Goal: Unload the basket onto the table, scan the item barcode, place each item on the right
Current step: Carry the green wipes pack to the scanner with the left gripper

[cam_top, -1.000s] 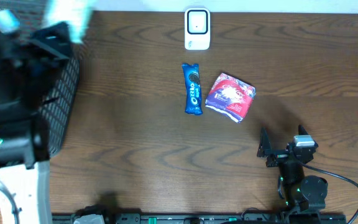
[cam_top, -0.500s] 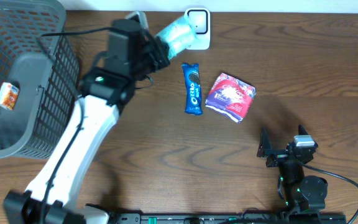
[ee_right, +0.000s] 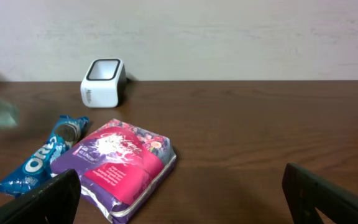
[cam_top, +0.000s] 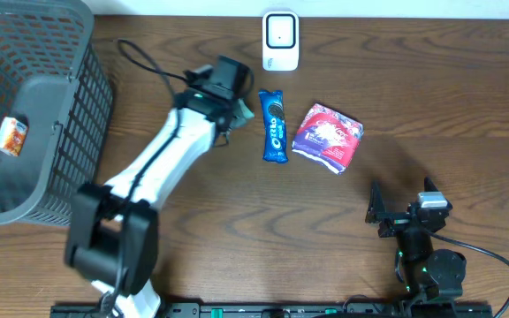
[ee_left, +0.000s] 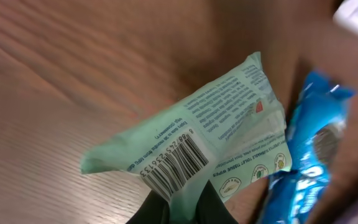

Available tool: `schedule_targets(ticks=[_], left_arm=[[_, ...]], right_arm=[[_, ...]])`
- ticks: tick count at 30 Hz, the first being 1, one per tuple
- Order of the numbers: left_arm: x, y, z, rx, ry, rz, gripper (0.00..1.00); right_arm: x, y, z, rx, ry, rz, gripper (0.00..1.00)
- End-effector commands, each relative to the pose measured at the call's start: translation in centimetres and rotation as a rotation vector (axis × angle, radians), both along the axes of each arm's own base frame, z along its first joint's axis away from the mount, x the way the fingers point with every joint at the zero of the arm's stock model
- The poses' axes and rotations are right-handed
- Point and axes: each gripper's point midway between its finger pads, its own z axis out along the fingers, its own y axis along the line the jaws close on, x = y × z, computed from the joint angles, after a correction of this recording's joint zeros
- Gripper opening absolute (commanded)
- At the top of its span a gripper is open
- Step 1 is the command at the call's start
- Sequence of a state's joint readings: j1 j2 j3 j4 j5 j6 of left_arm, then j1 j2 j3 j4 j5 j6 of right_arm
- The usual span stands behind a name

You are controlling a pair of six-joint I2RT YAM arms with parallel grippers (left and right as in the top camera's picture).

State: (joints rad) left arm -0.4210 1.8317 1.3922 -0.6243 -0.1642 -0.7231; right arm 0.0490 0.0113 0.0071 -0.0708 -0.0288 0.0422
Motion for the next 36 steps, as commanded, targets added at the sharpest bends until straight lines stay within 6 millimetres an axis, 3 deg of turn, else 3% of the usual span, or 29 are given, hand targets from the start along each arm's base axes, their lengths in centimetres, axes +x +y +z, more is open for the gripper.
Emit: schedule_targets(ticks=[1,5,10,16,18,23,29,34,36], left_arm=[[-0.2,-1.1,-2.6,0.039,0.028,0.035,0.07],[0.4,-0.3,-4.0,0.095,0.009,0.112,0.07],[1.8,-1.6,-4.2,0.043,-0.037,0.102,0.08],[2.8,-5.6,-3.7,-0.141,-0.06,0.025,0.36],[2.8,-5.6,-3.7,-0.144,-0.06,0.024,0.42],[2.8,-5.7,-3.0,-0.133,-0.074,-0.012,0.42],[3.1,-5.7,2.7,-0.113,-0.19,-0.134,0.42],[3.0,-5.2,9.8,-0.066,-0.359,-0.259,0.42],[3.0,-3.7,12.9,0.02,-0.441,-0.295,0.42]], right_arm=[[0.0,-0.2,-0.1,0.013,0.002,-0.011,0.99],[0.0,-0.2,-0.1,0.013,0.002,-0.011,0.99],[0.0,-0.2,-0.1,0.013,0.002,-0.011,0.99],[0.0,-0.2,-0.1,0.012,0.002,-0.01,0.99],[0.0,-0.2,-0.1,0.013,0.002,-0.011,0.99],[0.0,-0.2,-0.1,0.013,0.002,-0.011,0.99],[0.0,-0.2,-0.1,0.013,0.002,-0.011,0.99],[0.0,-0.2,-0.1,0.013,0.002,-0.011,0.99],[0.0,-0.2,-0.1,0.013,0.002,-0.011,0.99]])
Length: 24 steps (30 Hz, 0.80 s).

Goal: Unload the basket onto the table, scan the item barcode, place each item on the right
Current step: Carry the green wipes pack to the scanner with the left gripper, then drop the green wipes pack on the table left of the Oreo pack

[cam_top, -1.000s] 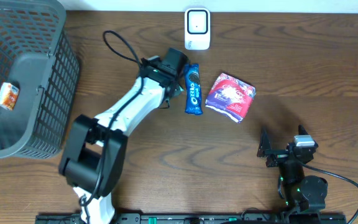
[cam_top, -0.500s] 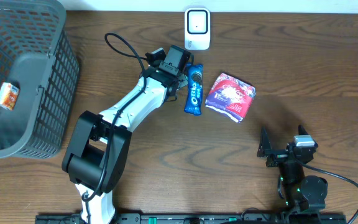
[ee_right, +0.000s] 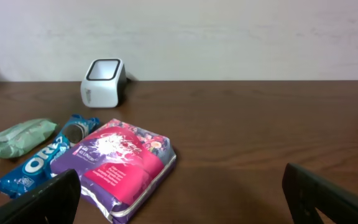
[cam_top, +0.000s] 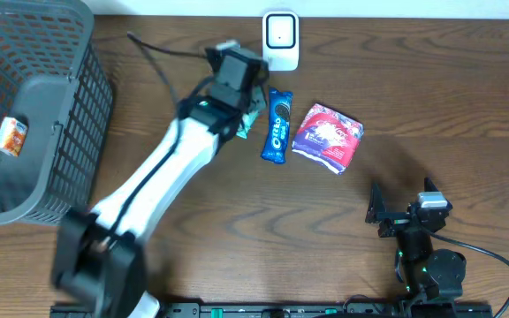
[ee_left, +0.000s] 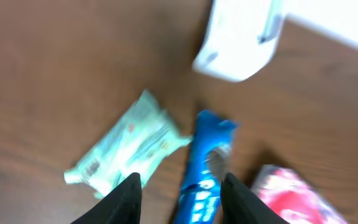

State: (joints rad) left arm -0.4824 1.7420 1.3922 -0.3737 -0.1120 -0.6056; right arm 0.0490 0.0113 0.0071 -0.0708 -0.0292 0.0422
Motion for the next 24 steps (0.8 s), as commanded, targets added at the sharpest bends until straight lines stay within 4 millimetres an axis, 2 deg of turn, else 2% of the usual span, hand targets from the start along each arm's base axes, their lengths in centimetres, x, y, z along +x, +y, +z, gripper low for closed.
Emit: schedule_targets(ticks=[1,4,6,9,13,16,24], left_arm=[[0.0,4.3,8.4,0.239,-0.241,-0.043,0.42],[0.0,9.8,12.0,0.396,-0.319,0.108,0.43],[-0.2,13.6,13.7,0.454,-0.34,0.214,0.43],[-0.4,19.3,14.9,0.502,-0.334,0.325,0.43],[-1.1,27.6,15.0,0.524,-0.291,0.503,0.43],[-1.6,32.6,14.1,0.504,-0.25,0.576,0.43],[-5.6,42.6,14.1,0.499,-0.205,0.783,0.43]], right_arm=[[0.0,-0.2,-0.1,0.013,0.002,-0.011,0.99],[0.0,-0.2,-0.1,0.013,0.002,-0.011,0.99],[0.0,-0.2,-0.1,0.013,0.002,-0.011,0.99],[0.0,-0.2,-0.1,0.013,0.002,-0.011,0.99],[0.0,-0.2,-0.1,0.013,0.002,-0.011,0.99],[0.0,-0.2,-0.1,0.013,0.002,-0.011,0.99],[0.0,-0.2,-0.1,0.013,0.002,-0.011,0.99]])
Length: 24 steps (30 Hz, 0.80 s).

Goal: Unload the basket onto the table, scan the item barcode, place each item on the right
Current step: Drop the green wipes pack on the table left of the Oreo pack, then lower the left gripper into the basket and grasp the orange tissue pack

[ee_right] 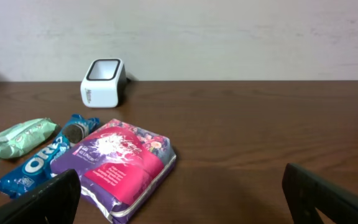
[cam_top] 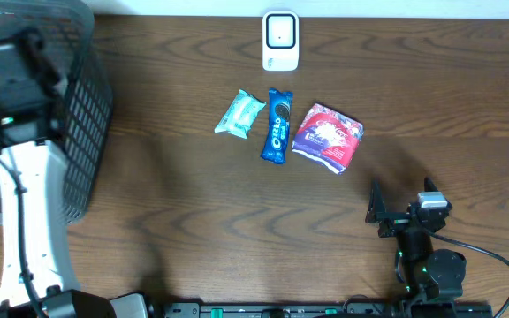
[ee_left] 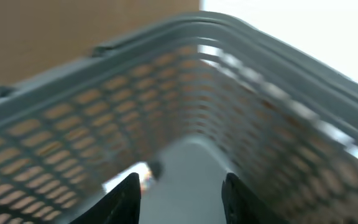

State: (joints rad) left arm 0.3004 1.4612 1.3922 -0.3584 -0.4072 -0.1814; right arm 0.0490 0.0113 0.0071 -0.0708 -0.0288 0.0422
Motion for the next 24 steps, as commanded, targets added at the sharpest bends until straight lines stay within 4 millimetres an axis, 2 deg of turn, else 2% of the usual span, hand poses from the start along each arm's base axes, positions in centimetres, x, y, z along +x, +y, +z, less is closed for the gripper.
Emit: schedule_targets(ticks=[1,2,5,9,15,20,21,24], left_arm=[[-1.4,3.3,0.2,0.001,0.0,0.06,0.43],[-1.9,4.3,-0.1,-0.002,0.006,0.084,0.43],[-2.7,6.4,-1.5,-0.015,0.037,0.135,0.55],[-3.0,8.1,-4.3,-0.038,0.114,0.165,0.66],[-1.2,7.1,-10.2,0.012,0.424,-0.115,0.73],[-0.9,7.3,-12.1,0.023,0.498,-0.154,0.71],[-0.8,7.4,-12.7,0.048,0.545,-0.189,0.67],[-1.4,7.6,-14.4,0.097,0.687,-0.254,0.66]], right_arm=[[0.0,-0.2,-0.1,0.013,0.002,-0.011,0.99],[0.0,-0.2,-0.1,0.013,0.002,-0.011,0.99],[0.0,-0.2,-0.1,0.013,0.002,-0.011,0.99],[0.0,-0.2,-0.1,0.013,0.002,-0.011,0.99],[0.0,-0.2,-0.1,0.013,0.002,-0.011,0.99],[0.0,-0.2,-0.1,0.013,0.002,-0.011,0.99],[0.0,-0.2,-0.1,0.013,0.002,-0.011,0.99],[0.0,-0.2,-0.1,0.013,0.002,-0.011,0.99]])
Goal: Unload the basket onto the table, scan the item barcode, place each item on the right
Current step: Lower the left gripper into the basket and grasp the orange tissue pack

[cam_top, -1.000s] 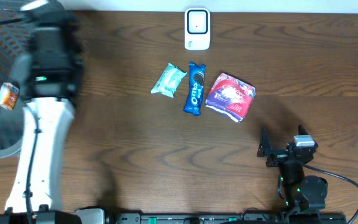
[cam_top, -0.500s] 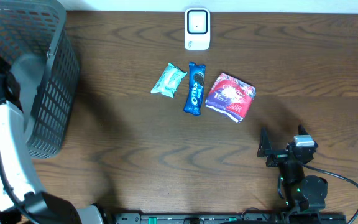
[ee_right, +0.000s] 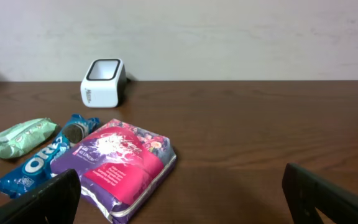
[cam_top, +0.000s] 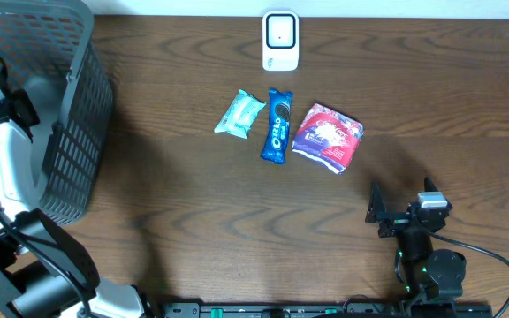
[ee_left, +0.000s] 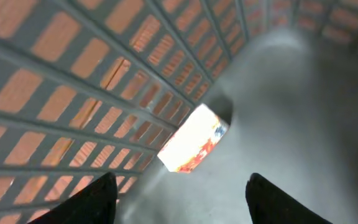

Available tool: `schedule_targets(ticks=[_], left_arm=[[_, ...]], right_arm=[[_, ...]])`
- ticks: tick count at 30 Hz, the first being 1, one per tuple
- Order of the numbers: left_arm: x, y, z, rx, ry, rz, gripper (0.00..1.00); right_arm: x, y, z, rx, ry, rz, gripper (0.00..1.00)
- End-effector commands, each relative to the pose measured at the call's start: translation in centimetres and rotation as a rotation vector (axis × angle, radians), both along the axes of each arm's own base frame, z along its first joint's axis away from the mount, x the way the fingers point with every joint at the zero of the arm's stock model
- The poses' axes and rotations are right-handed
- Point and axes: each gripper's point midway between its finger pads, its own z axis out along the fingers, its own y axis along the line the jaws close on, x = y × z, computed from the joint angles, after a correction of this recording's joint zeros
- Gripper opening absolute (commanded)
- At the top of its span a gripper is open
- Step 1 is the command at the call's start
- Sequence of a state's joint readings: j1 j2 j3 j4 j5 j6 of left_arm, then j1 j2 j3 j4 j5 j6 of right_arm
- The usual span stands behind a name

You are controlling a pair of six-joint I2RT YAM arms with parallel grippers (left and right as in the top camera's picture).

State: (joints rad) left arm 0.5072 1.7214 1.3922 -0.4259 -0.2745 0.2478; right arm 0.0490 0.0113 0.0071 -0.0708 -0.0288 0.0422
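Note:
My left gripper [ee_left: 180,190] is open and low inside the grey basket [cam_top: 71,124], with a small white-and-orange packet [ee_left: 194,138] lying on the basket floor just ahead of its fingers. In the overhead view the left arm [cam_top: 3,106] hides that packet. The white scanner [cam_top: 280,40] stands at the table's back edge. In front of it lie a green packet [cam_top: 239,113], a blue Oreo pack [cam_top: 277,124] and a purple pack [cam_top: 327,137]. My right gripper [ee_right: 180,186] rests open at the front right, holding nothing.
The basket's mesh walls [ee_left: 73,74] close in on the left gripper from the left and behind. The three packs lie close together in a row, the green packet [ee_right: 18,138] furthest from the right gripper.
My left gripper was over the basket with the small packet far below. Now it is down inside, close to that packet, with its fingers spread wider. The right arm has not moved.
First my left gripper was shut on the green packet, barcode showing, beside the Oreo pack. Then it stood open above the packet, which lay on the table near the scanner. After that it was at the basket, and now inside it.

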Motion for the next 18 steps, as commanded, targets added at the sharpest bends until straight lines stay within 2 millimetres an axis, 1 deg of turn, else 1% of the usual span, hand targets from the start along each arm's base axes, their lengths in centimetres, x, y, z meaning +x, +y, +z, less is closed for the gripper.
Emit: schedule_targets(ticks=[1,2,3,4,8,12,18], left_arm=[[-0.4,0.5,-2.3,0.064,0.203,-0.14,0.66],[-0.5,0.6,-2.7,0.063,0.223,-0.148,0.66],[-0.7,0.8,-3.9,0.054,0.258,-0.159,0.66],[-0.6,1.0,-4.3,0.051,0.263,-0.157,0.66],[-0.3,1.7,-5.7,0.046,0.269,-0.148,0.65],[-0.1,1.9,-7.6,0.068,0.363,-0.246,0.64],[0.6,2.5,-9.3,0.08,0.382,-0.269,0.64]], right_arm=[[0.0,-0.2,-0.1,0.013,0.002,-0.011,0.99],[0.0,-0.2,-0.1,0.013,0.002,-0.011,0.99],[0.0,-0.2,-0.1,0.013,0.002,-0.011,0.99],[0.0,-0.2,-0.1,0.013,0.002,-0.011,0.99],[0.0,-0.2,-0.1,0.013,0.002,-0.011,0.99],[0.0,-0.2,-0.1,0.013,0.002,-0.011,0.99],[0.0,-0.2,-0.1,0.013,0.002,-0.011,0.99]])
